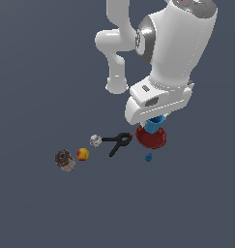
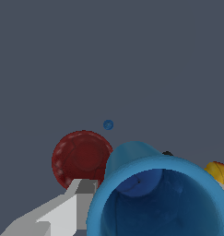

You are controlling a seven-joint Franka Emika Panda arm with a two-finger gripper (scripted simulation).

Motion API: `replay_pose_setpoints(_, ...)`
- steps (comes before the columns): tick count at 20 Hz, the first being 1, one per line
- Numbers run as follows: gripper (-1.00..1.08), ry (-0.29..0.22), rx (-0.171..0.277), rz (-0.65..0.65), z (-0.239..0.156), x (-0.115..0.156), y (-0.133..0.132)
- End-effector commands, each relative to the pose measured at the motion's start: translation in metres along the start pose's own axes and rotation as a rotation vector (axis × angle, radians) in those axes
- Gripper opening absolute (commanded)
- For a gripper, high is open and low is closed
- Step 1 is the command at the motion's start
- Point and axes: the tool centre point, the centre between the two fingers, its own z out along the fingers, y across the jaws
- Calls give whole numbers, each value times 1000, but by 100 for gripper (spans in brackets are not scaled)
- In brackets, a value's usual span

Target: Pick up a designated object from a clutter of objects.

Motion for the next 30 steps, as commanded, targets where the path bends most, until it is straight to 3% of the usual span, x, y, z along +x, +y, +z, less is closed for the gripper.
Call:
replay_pose_setpoints(1, -100, 0, 0, 1, -16, 13, -6)
replay_pose_setpoints(17, -100, 0, 1, 1, -91, 79, -34)
replay_pose_setpoints(30, -100, 0, 2, 0, -128, 113, -48)
